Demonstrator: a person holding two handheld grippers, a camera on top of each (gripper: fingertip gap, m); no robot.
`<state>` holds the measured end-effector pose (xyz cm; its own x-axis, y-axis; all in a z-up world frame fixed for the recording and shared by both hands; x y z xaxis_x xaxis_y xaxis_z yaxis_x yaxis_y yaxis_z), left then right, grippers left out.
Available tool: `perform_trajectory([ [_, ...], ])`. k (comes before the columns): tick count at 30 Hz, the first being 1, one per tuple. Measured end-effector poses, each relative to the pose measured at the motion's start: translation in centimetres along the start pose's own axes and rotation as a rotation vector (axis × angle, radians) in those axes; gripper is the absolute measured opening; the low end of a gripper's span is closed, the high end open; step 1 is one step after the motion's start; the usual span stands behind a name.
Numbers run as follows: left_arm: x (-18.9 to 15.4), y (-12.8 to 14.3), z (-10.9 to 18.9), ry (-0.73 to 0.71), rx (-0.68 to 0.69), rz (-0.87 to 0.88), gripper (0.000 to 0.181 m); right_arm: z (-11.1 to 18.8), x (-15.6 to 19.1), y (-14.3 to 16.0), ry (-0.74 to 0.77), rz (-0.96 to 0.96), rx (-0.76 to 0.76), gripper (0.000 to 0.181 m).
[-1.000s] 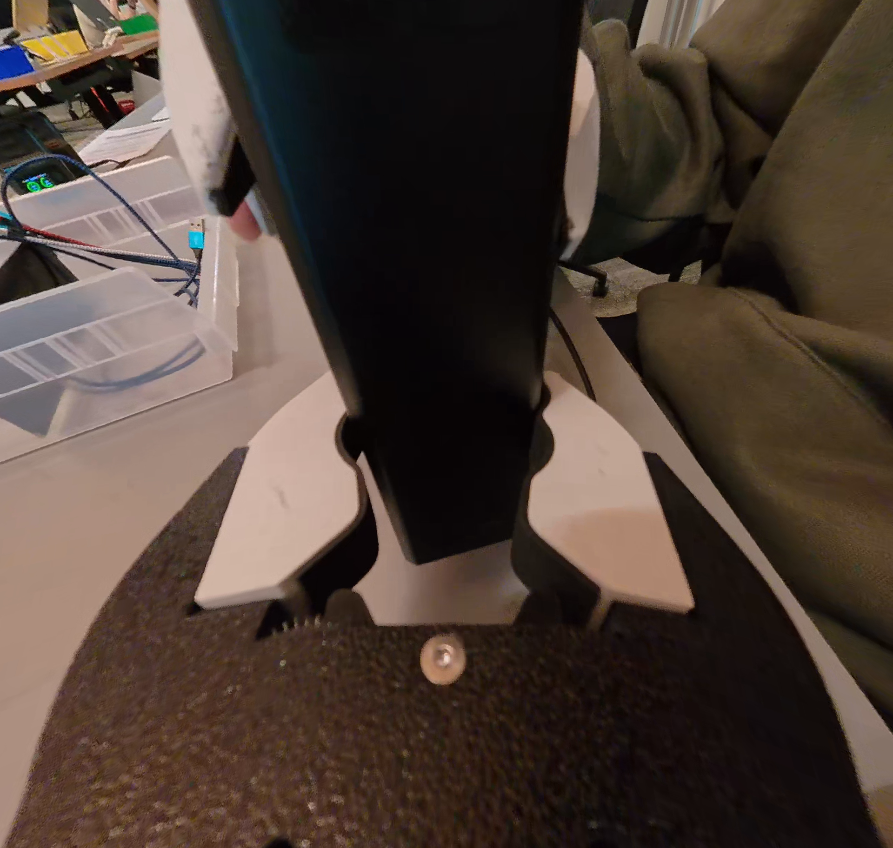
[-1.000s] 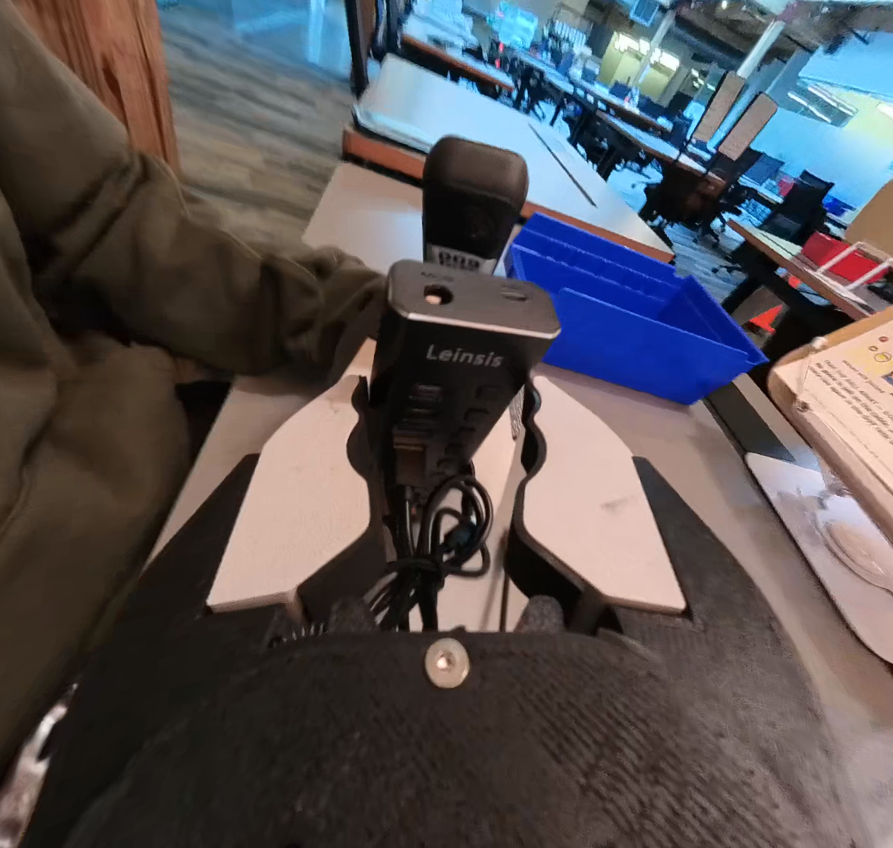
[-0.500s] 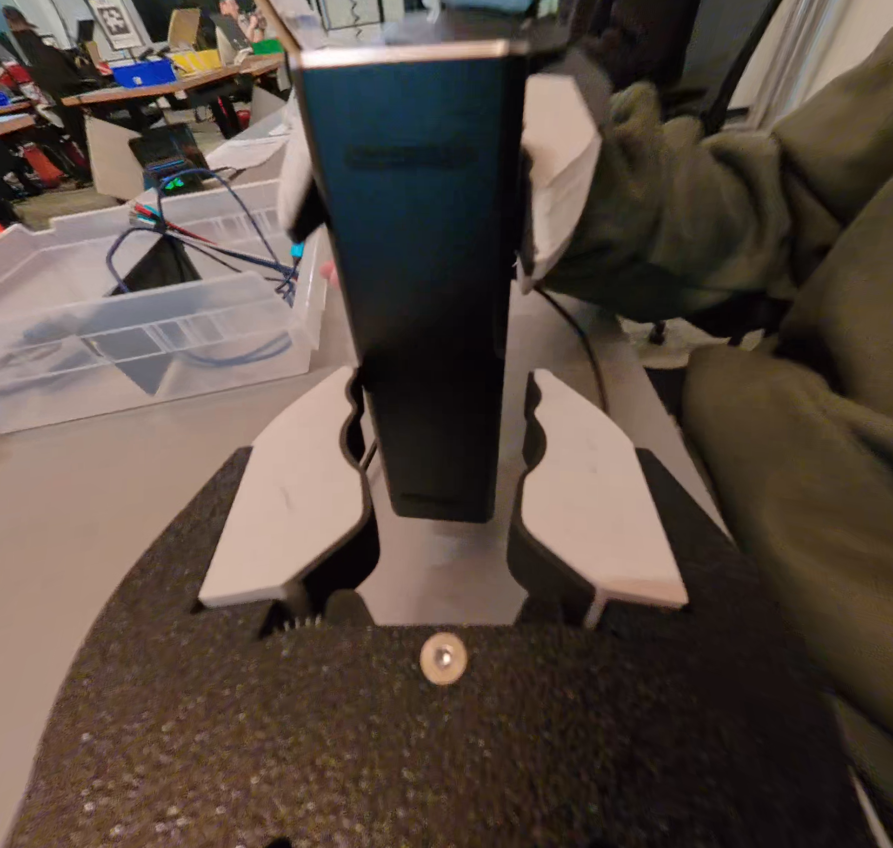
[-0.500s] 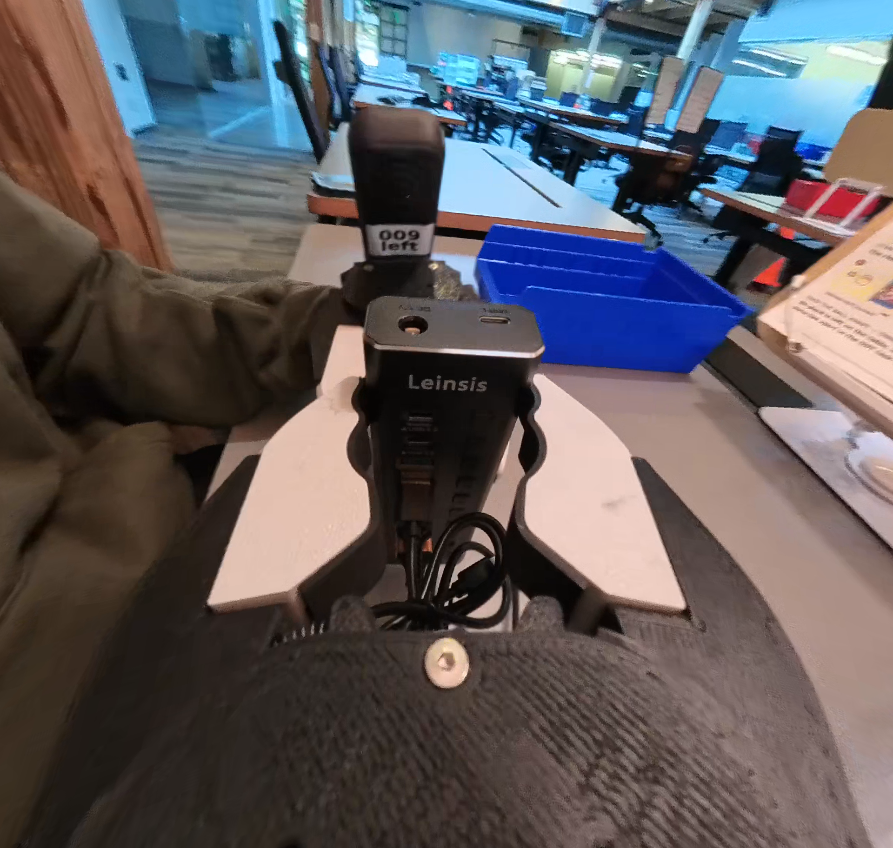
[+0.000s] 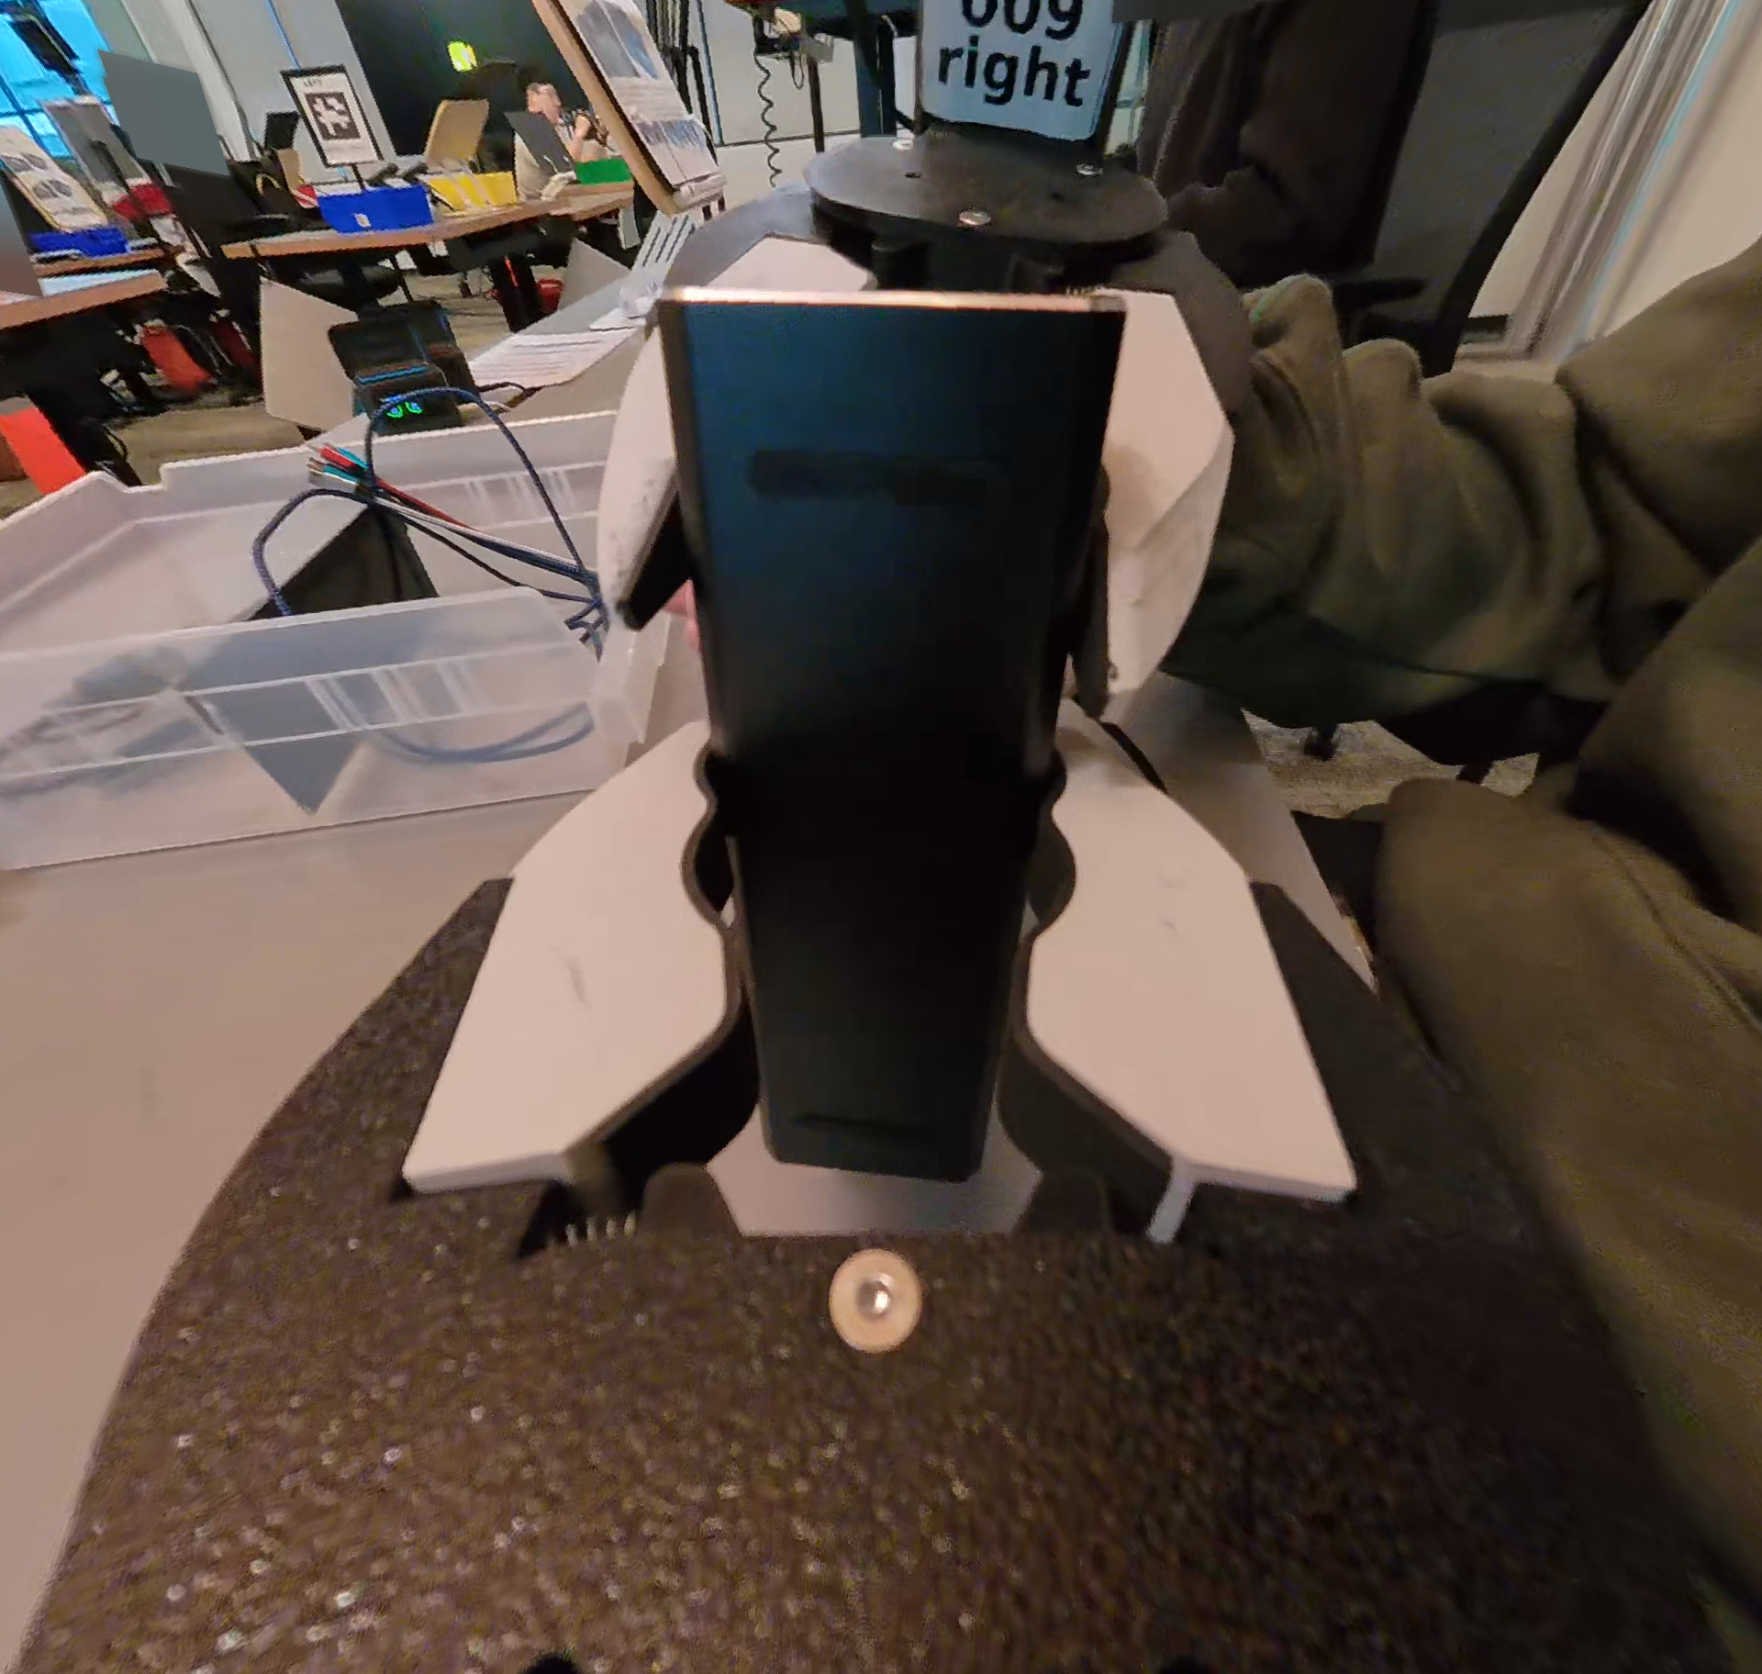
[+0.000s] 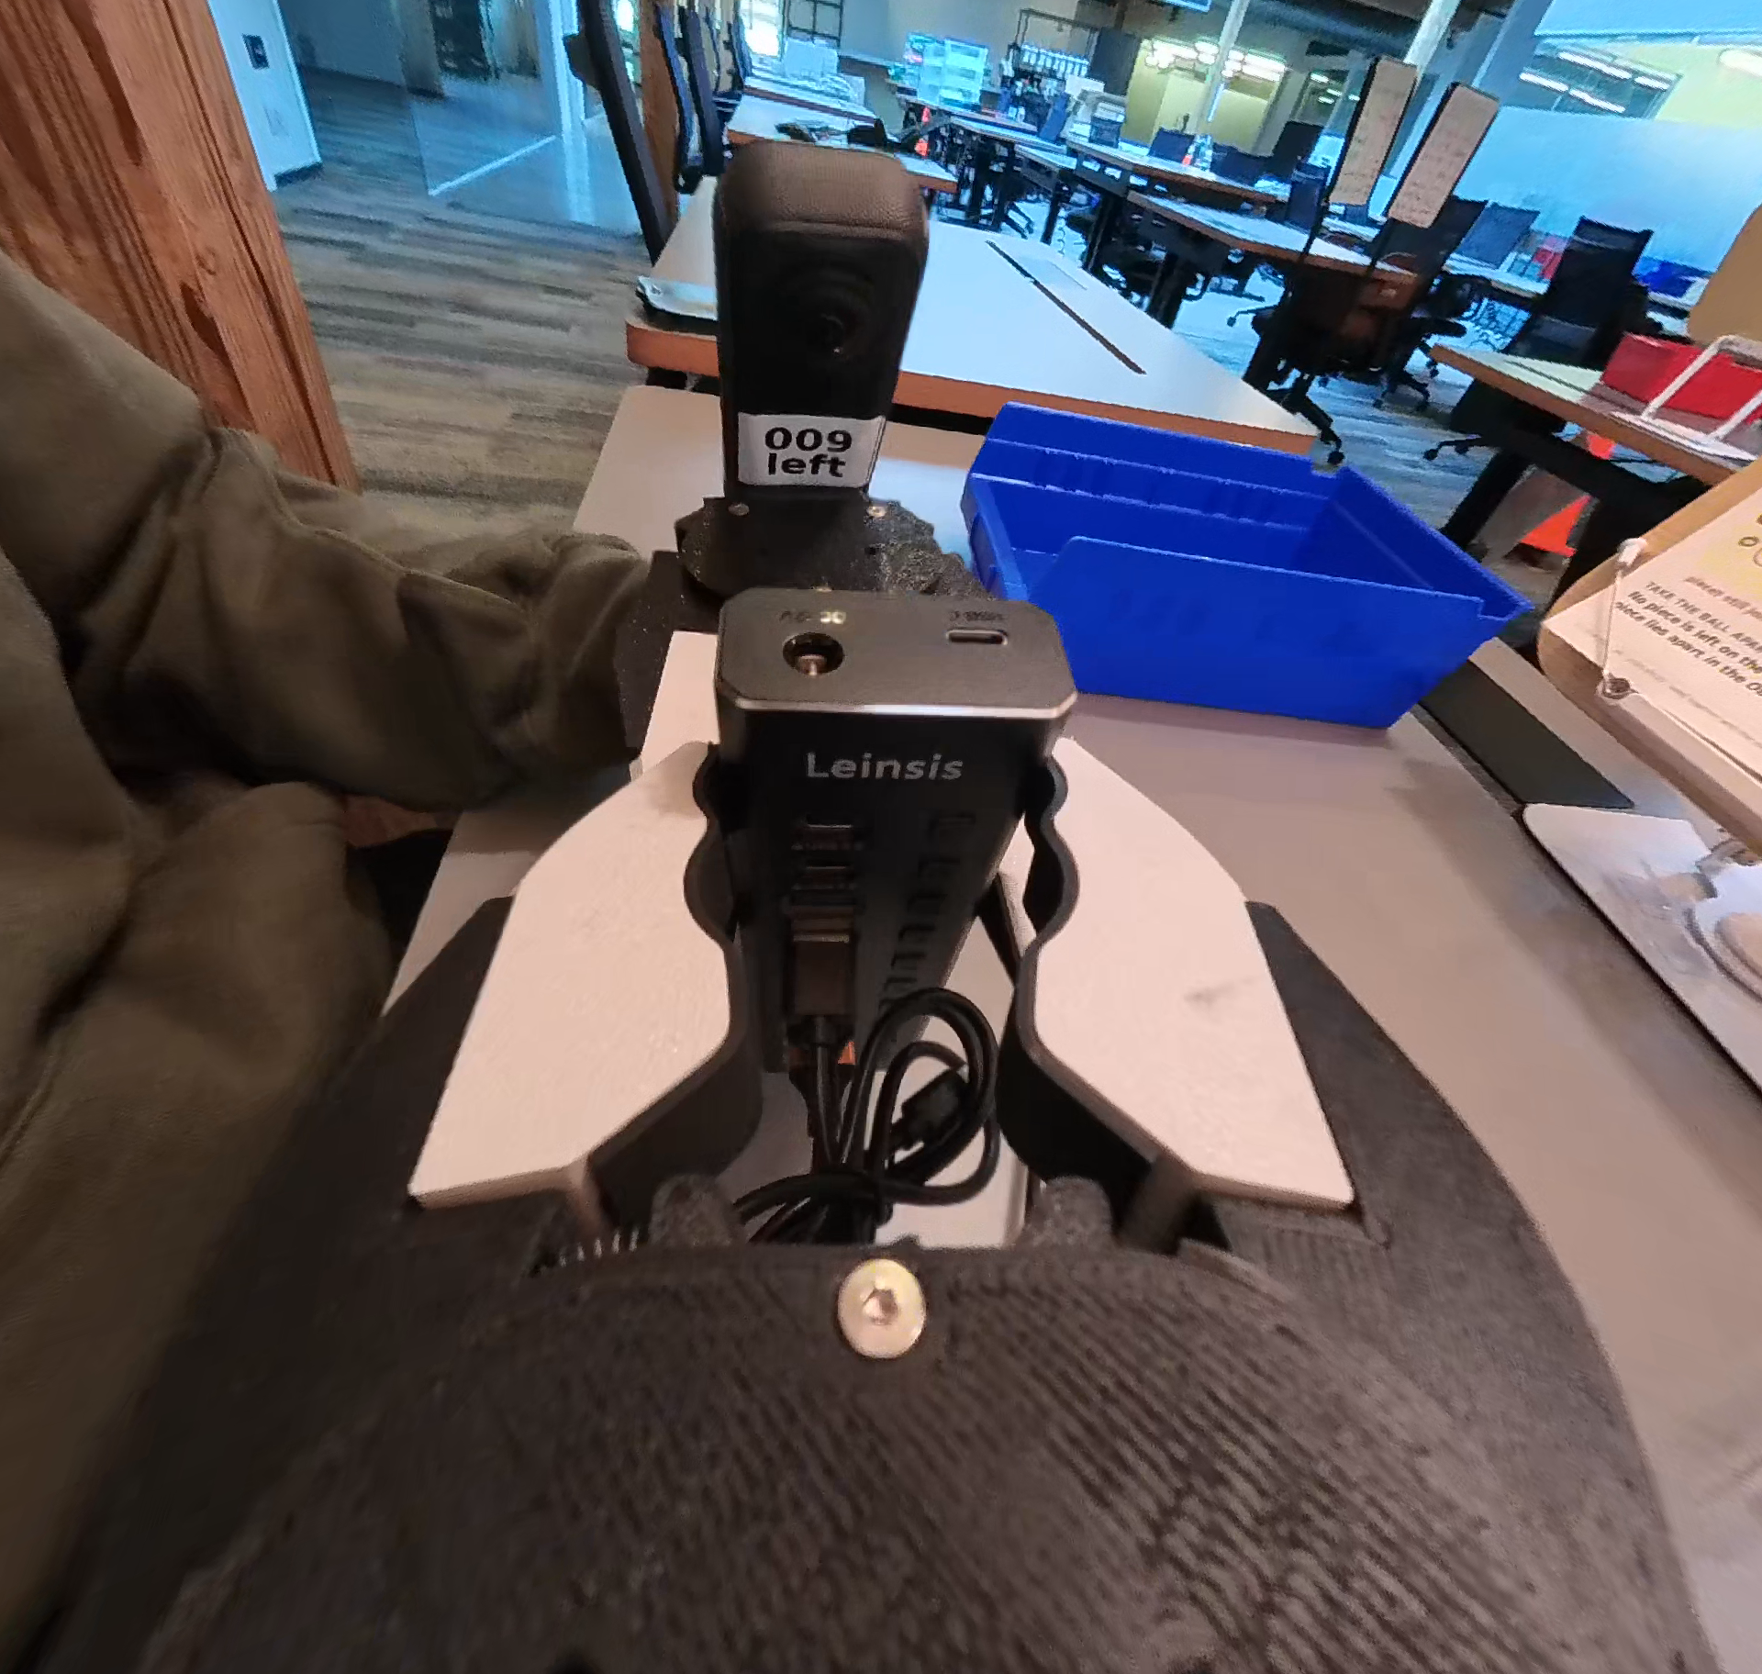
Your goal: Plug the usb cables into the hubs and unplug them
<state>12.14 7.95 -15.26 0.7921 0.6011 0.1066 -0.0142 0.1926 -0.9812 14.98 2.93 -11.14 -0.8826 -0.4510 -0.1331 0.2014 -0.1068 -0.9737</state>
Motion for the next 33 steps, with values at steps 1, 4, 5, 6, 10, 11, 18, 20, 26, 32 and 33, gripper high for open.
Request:
perform_trajectory([
  [1, -0.1, 0.0, 0.0, 0.007, 0.0, 0.009, 0.06, 0.0, 0.0, 0.0, -0.005, 0.0, 0.0, 0.061],
  [4, -0.3, 0.4, -0.2, 0.005, 0.035, 0.018, 0.06, -0.1, 0.2, 0.4, -0.007, 0.016, 0.056, 0.061],
  [5, -0.3, 0.5, -0.2, 0.001, 0.053, 0.014, 0.06, -0.1, 0.2, 0.5, -0.008, 0.027, 0.071, 0.061],
  [6, -0.3, 0.6, -0.3, -0.007, 0.065, 0.01, 0.06, -0.1, 0.2, 0.6, -0.003, 0.033, 0.077, 0.061],
  [10, 0.0, 0.7, -0.4, -0.043, 0.082, 0.033, 0.061, -0.2, -0.1, 0.5, 0.028, 0.015, 0.072, 0.06],
  [11, 0.0, 0.8, -0.4, -0.047, 0.094, 0.039, 0.061, -0.1, -0.2, 0.5, 0.025, 0.007, 0.072, 0.06],
  [18, -0.1, 1.1, -0.4, -0.029, 0.132, 0.027, 0.061, -0.3, -0.1, 0.7, 0.023, -0.022, 0.097, 0.06],
  [20, 0.1, 1.2, -0.2, -0.026, 0.107, 0.042, 0.061, -0.3, -0.3, 0.8, 0.029, -0.045, 0.098, 0.061],
  [26, 0.2, 1.4, -0.3, 0.0, 0.046, 0.086, 0.061, -0.3, -0.5, 0.9, 0.017, -0.093, 0.088, 0.061],
  [32, 0.2, 1.5, -0.5, 0.017, -0.024, 0.132, 0.061, -0.4, -0.6, 0.9, 0.007, -0.111, 0.046, 0.061],
  [33, 0.2, 1.5, -0.5, 0.012, -0.036, 0.133, 0.061, -0.3, -0.7, 0.9, 0.014, -0.107, 0.051, 0.061],
])
Point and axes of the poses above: each gripper's, where its closed fingertips meet, z back along the fingers, y out of its underside, x = y × z across the jaws, the point moved 5 cm from there along z, back along the fingers, and after that the axes turned 2 degrees about -z, right-handed, at the moved point
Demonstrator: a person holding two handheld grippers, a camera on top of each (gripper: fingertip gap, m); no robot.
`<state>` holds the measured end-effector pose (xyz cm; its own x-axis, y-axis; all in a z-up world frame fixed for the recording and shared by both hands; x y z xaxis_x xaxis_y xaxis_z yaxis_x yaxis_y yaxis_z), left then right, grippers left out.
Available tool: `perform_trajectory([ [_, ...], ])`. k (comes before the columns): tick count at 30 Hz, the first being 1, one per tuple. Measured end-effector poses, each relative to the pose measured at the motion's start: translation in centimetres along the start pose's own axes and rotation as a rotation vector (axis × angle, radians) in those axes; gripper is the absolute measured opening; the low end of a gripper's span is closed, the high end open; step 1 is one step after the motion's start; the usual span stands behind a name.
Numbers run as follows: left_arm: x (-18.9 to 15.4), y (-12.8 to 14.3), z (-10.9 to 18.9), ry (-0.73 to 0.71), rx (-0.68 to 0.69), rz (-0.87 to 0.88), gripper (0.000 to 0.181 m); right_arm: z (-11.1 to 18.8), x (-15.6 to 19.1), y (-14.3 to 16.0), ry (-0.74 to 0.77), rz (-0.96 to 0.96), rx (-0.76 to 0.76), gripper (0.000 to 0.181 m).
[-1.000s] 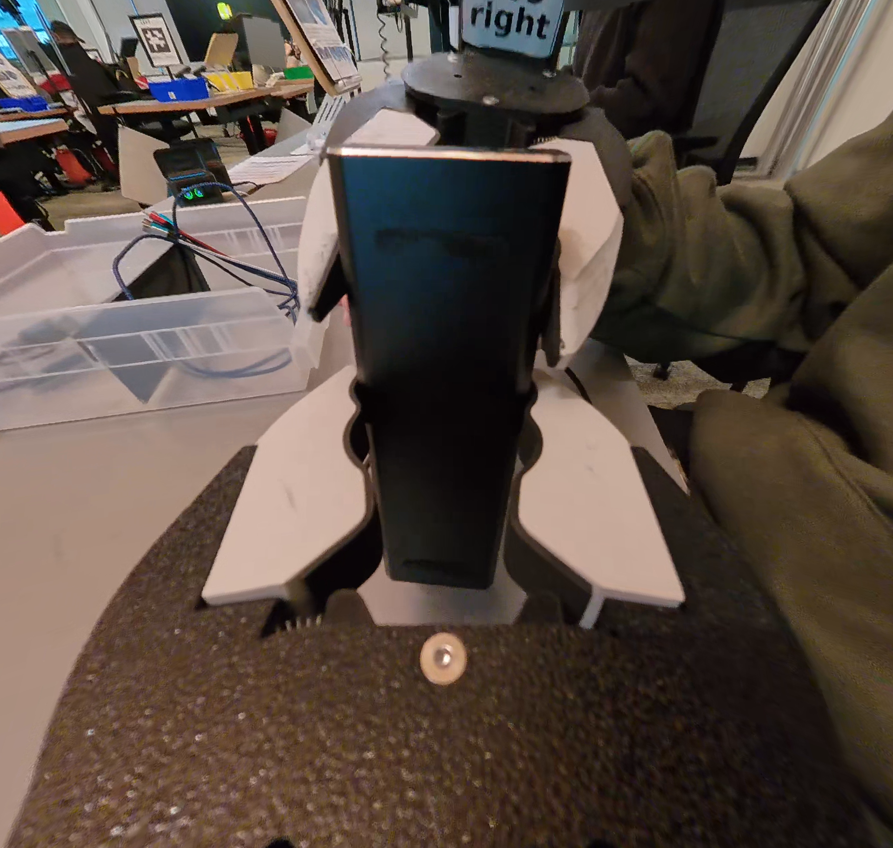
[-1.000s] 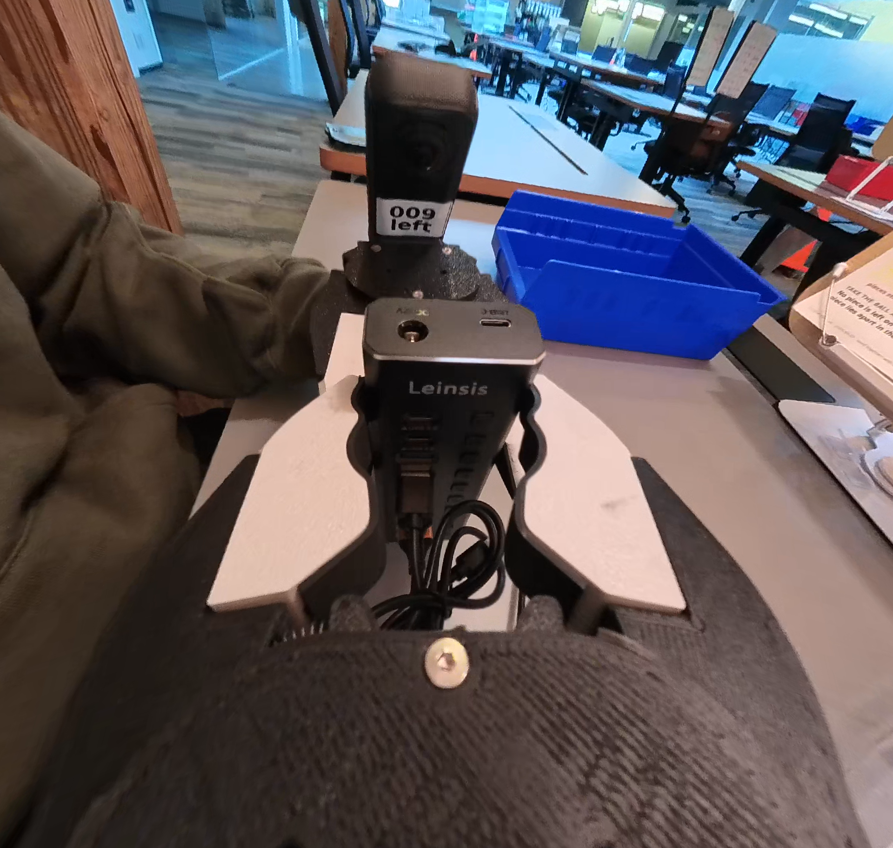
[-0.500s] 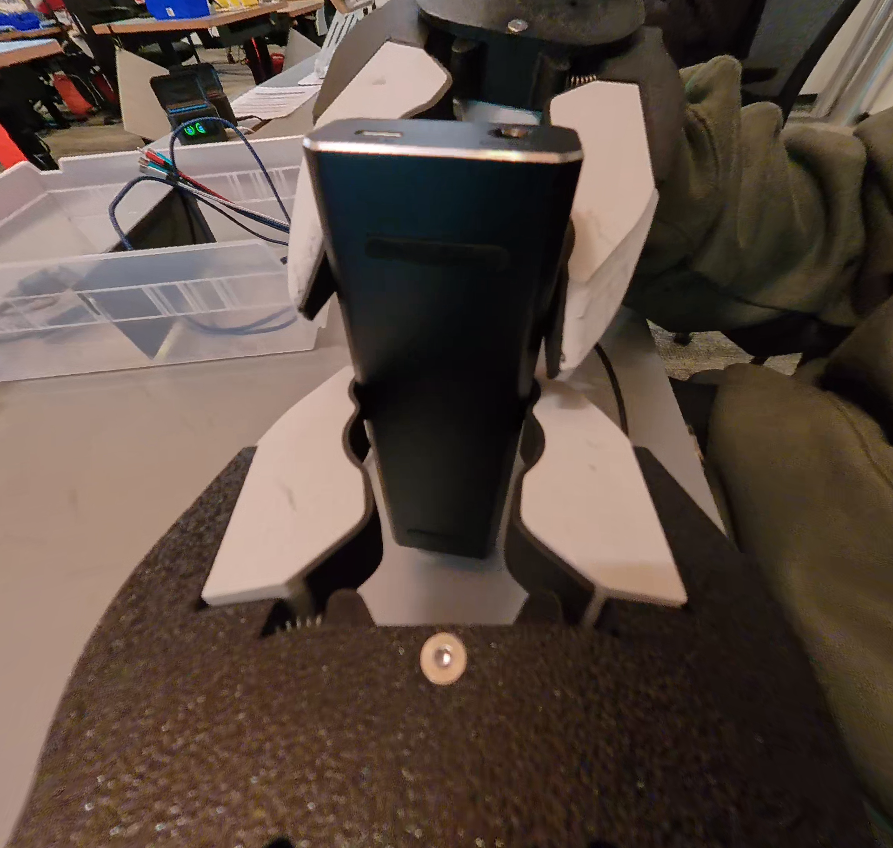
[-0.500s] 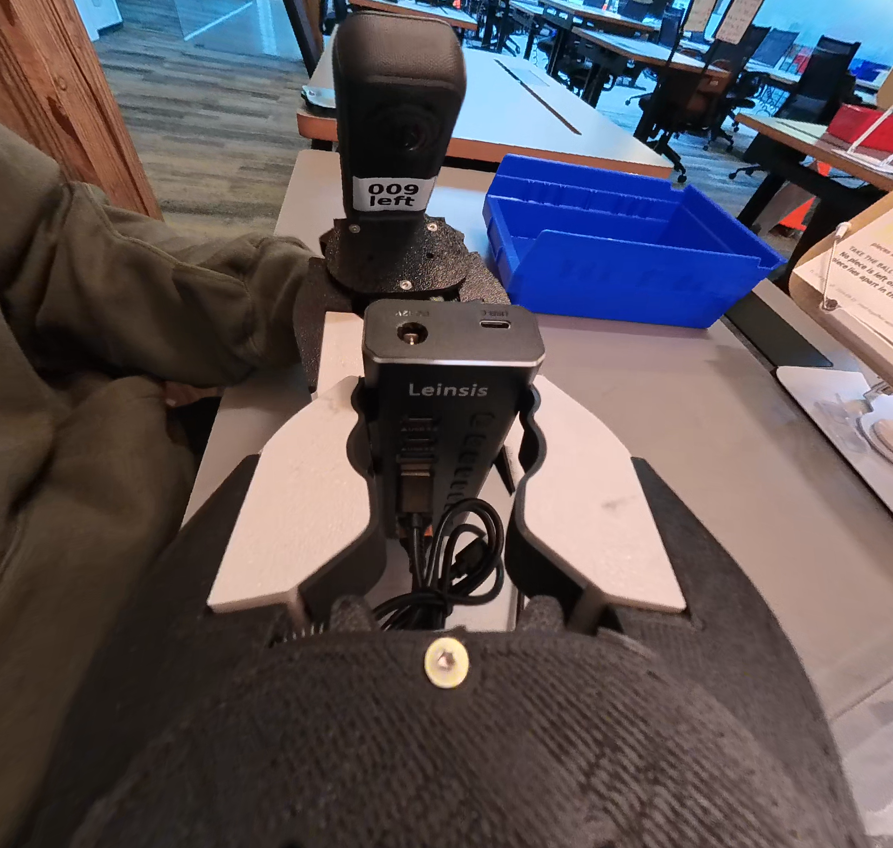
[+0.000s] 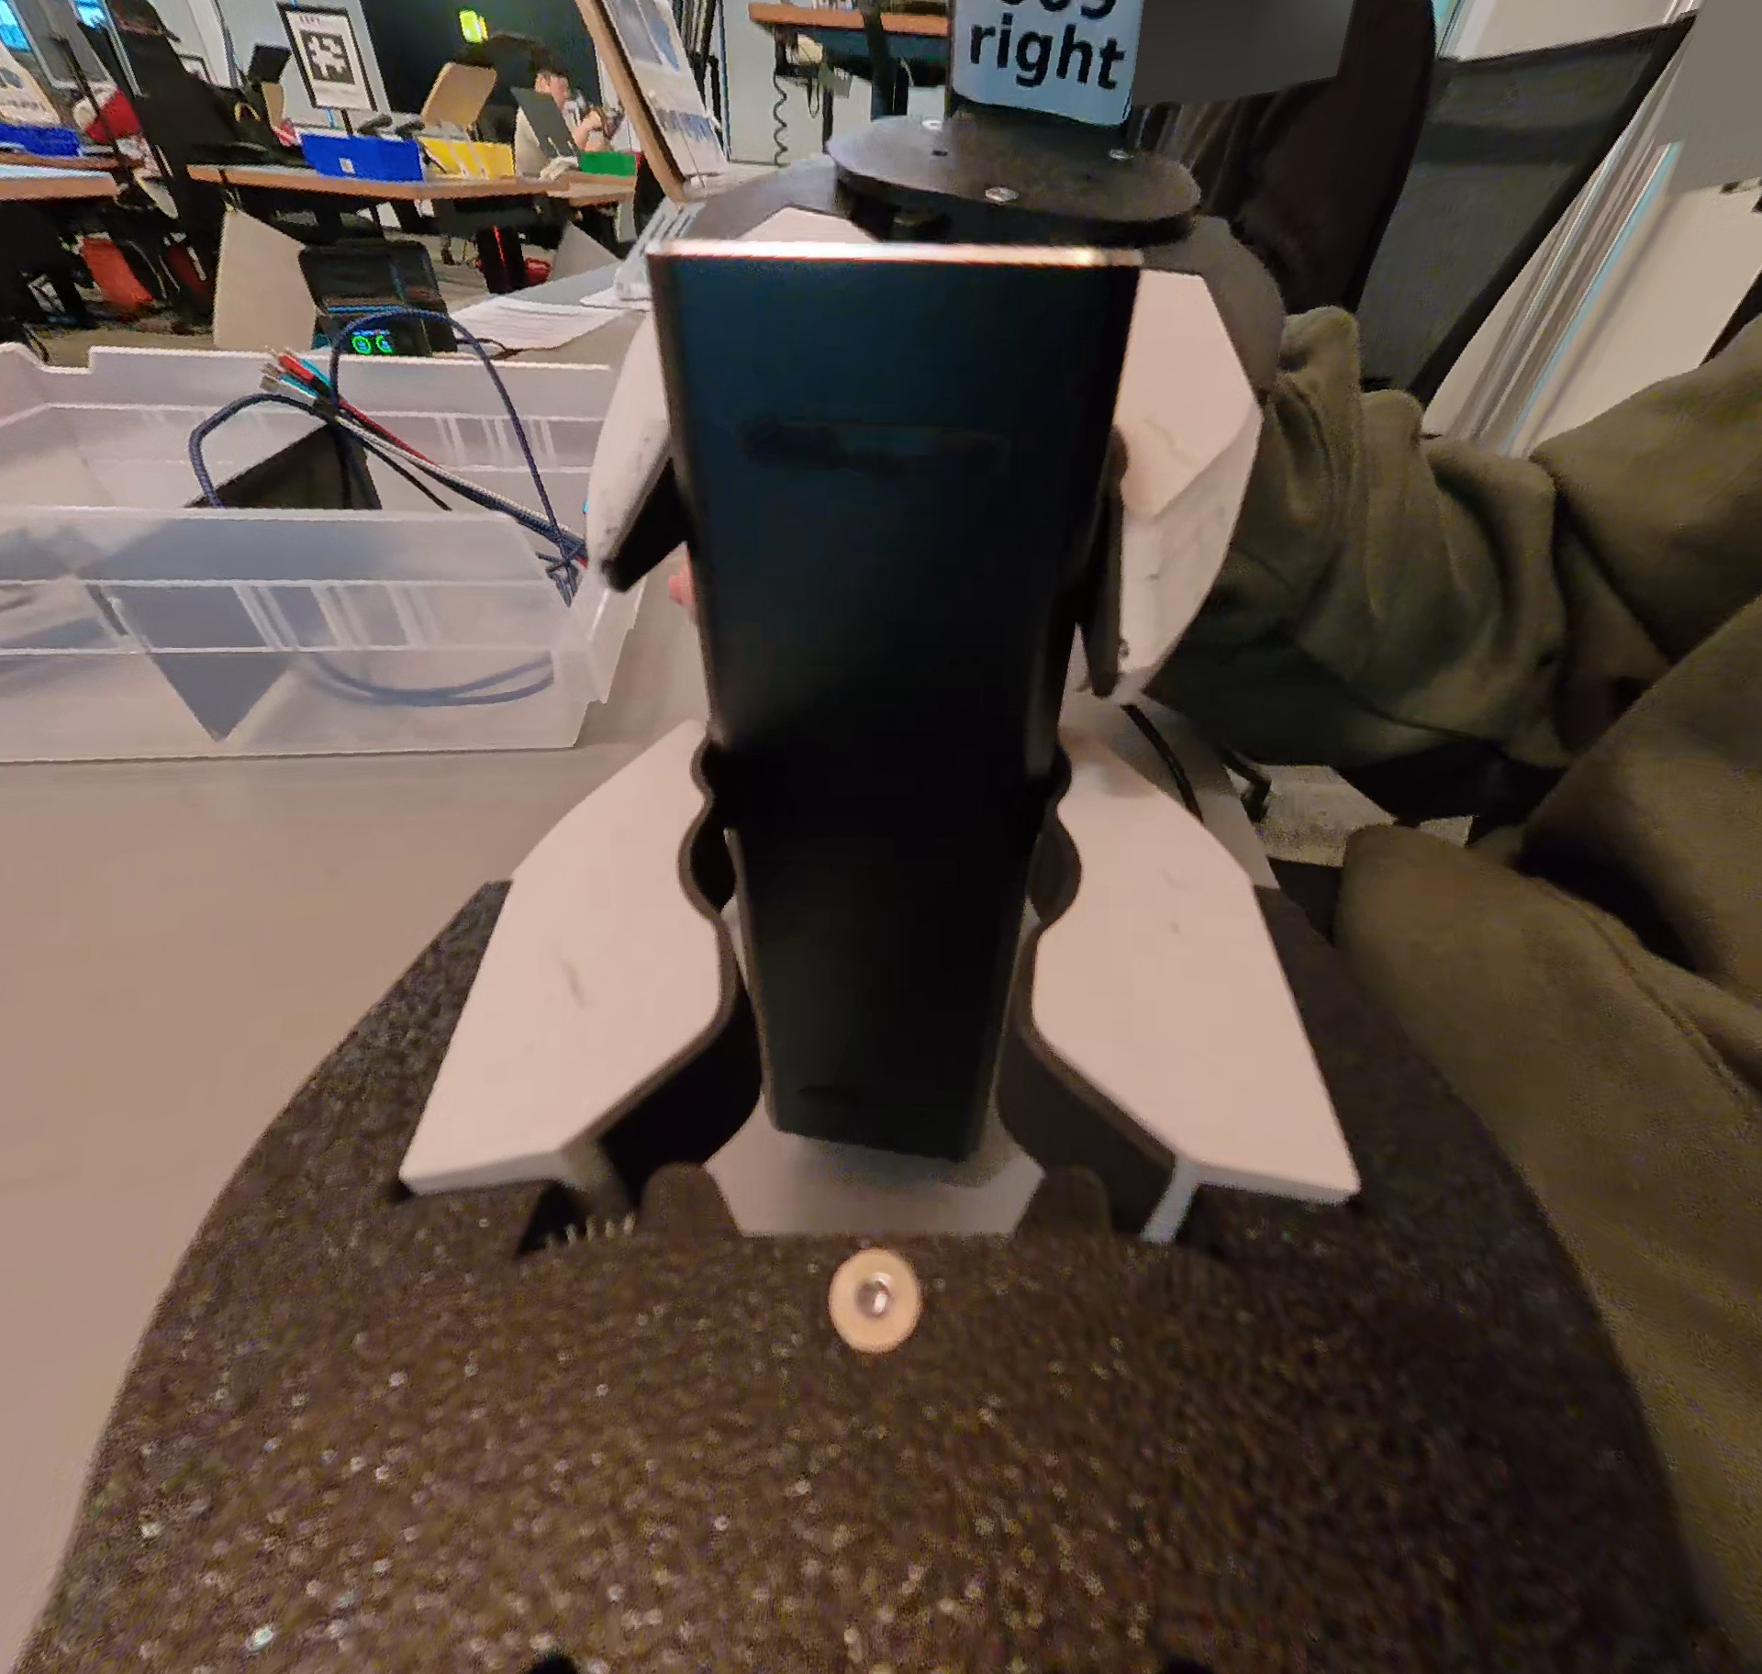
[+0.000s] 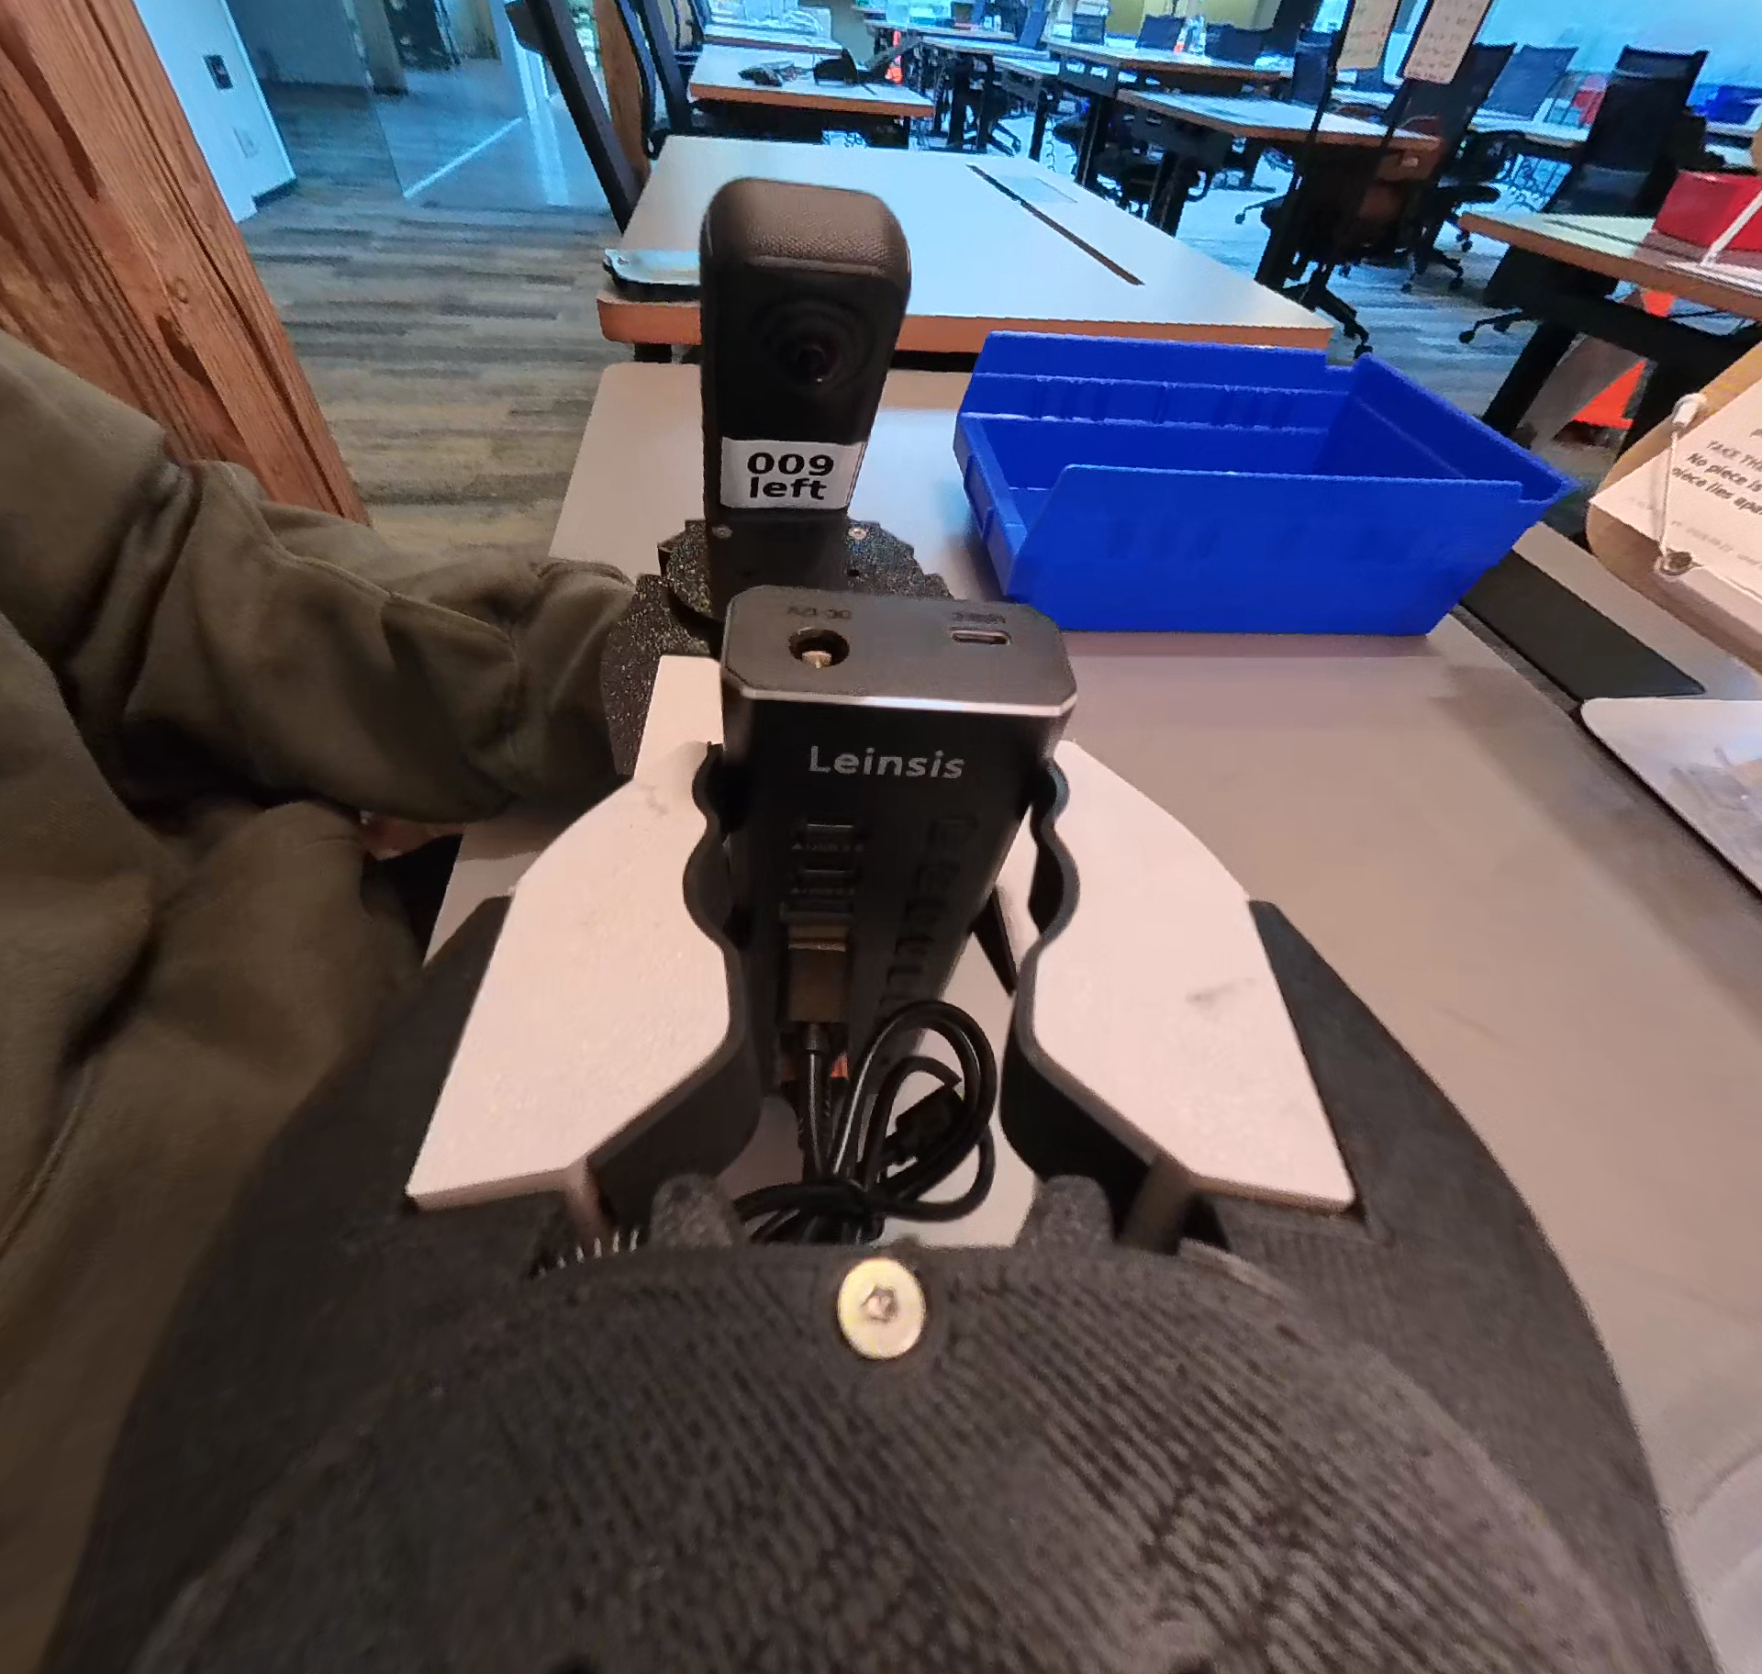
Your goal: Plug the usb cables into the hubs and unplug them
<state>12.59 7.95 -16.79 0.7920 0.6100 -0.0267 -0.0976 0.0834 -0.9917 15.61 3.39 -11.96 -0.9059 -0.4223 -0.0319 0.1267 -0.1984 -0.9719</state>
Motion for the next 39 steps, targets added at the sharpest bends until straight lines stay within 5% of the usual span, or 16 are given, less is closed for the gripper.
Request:
perform_trajectory([
  [4, 0.7, -0.4, 0.5, -0.03, -0.063, 0.034, 0.061, 0.9, -0.5, -0.7, 0.103, 0.051, -0.012, 0.056],
  [10, 1.8, -0.7, 2.8, -0.022, -0.24, 0.09, 0.061, 1.4, -0.4, -0.2, 0.062, 0.005, 0.013, 0.04],
  [20, 1.3, -0.5, 3.2, -0.019, -0.217, -0.027, 0.06, -0.8, 0.4, 0.9, 0.039, -0.003, 0.071, 0.013],
  [39, 1.1, -0.4, 3.0, -0.046, -0.192, -0.105, 0.06, -0.5, 0.5, 1.2, 0.012, -0.045, 0.207, 0.014],
])
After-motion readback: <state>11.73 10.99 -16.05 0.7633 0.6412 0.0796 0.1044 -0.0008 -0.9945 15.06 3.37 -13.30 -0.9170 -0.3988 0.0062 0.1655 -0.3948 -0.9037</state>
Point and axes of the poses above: each gripper's, where its closed fingertips meet, z back along the fingers, y out of its underside, x = y × z across the jaws, the point moved 5 cm from there along z, back along the fingers, and after that the axes turned 2 degrees about -z, right-handed, at the moved point
